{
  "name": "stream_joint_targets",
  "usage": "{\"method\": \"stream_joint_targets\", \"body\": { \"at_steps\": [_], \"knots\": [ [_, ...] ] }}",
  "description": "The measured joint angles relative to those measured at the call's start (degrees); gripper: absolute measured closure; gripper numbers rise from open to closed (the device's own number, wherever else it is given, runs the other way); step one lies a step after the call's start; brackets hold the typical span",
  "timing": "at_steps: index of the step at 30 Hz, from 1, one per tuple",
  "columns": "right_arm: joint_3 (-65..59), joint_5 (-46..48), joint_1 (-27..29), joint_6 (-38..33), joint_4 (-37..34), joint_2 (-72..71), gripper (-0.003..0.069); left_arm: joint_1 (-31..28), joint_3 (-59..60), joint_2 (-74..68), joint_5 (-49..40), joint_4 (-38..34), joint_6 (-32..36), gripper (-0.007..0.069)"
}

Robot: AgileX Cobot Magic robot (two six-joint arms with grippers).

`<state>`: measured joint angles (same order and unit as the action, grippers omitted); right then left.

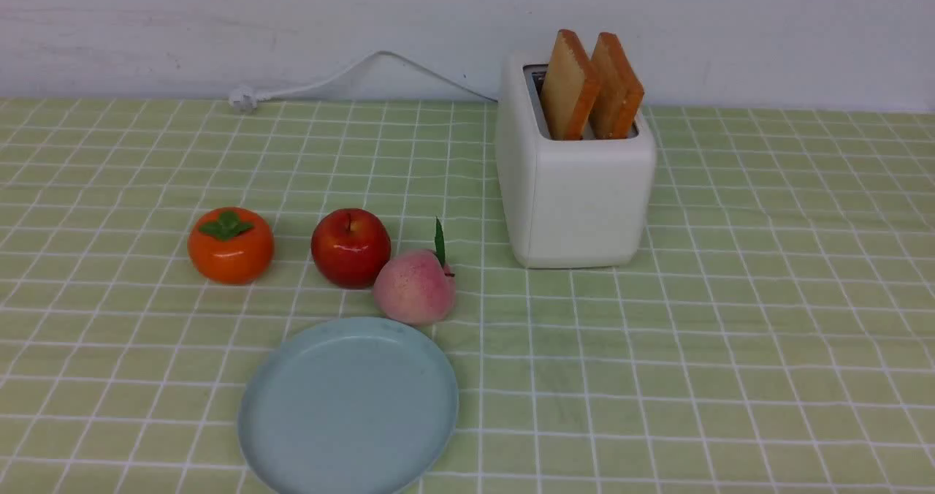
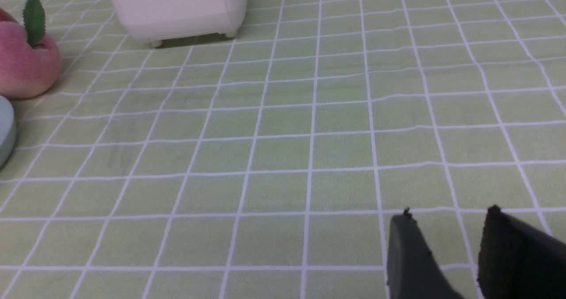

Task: Take toasted bread from bread machine on green coffee tablecloth place on plate.
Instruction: 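Reach for a toast slice standing in the toaster with the left gripper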

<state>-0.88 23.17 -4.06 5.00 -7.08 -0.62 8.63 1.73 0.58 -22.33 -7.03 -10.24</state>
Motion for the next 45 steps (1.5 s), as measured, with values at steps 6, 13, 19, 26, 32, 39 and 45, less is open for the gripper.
{"method": "stream_joint_targets", "body": {
  "at_steps": [6,13,19,26,32,39,45],
  "knots": [
    [0.0,0.0,0.0,0.0,0.0,0.0,0.0418,0.0,0.0,0.0,0.0,0.0,0.0,0.0585],
    [0.0,0.0,0.0,0.0,0.0,0.0,0.0418,0.0,0.0,0.0,0.0,0.0,0.0,0.0580],
    [0.0,0.0,0.0,0.0,0.0,0.0,0.0418,0.0,0.0,0.0,0.0,0.0,0.0,0.0571],
    [0.0,0.0,0.0,0.0,0.0,0.0,0.0418,0.0,0.0,0.0,0.0,0.0,0.0,0.0567],
    [0.0,0.0,0.0,0.0,0.0,0.0,0.0418,0.0,0.0,0.0,1.2,-0.6,0.0,0.0557],
    [0.0,0.0,0.0,0.0,0.0,0.0,0.0418,0.0,0.0,0.0,13.9,-15.4,0.0,0.0553],
    [0.0,0.0,0.0,0.0,0.0,0.0,0.0418,0.0,0.0,0.0,26.9,-34.6,0.0,0.0548]
  ]
}}
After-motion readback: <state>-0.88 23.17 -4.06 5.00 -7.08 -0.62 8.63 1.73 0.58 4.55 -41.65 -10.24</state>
